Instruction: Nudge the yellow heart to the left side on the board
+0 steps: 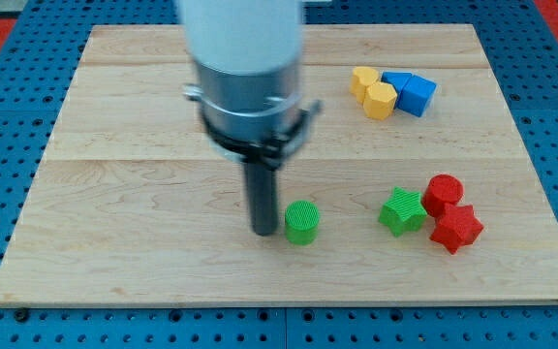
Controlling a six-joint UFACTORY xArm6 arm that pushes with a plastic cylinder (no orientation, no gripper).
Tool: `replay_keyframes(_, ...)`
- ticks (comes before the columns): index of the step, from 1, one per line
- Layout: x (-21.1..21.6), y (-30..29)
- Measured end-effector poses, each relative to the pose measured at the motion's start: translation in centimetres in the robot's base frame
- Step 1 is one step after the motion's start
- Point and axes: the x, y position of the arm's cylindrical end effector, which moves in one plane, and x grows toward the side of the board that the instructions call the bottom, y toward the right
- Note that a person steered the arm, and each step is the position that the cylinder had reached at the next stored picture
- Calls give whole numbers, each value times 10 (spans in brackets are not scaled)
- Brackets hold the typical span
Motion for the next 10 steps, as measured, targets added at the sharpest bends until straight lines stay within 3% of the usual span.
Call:
replay_keyframes(1, 1, 61)
replay_keyframes(2, 8, 63)
replay_keyframes(3, 7, -9)
replay_keyframes(5, -22, -55)
replay_keyframes(7, -127, 12)
replay_keyframes(10, -300, 66)
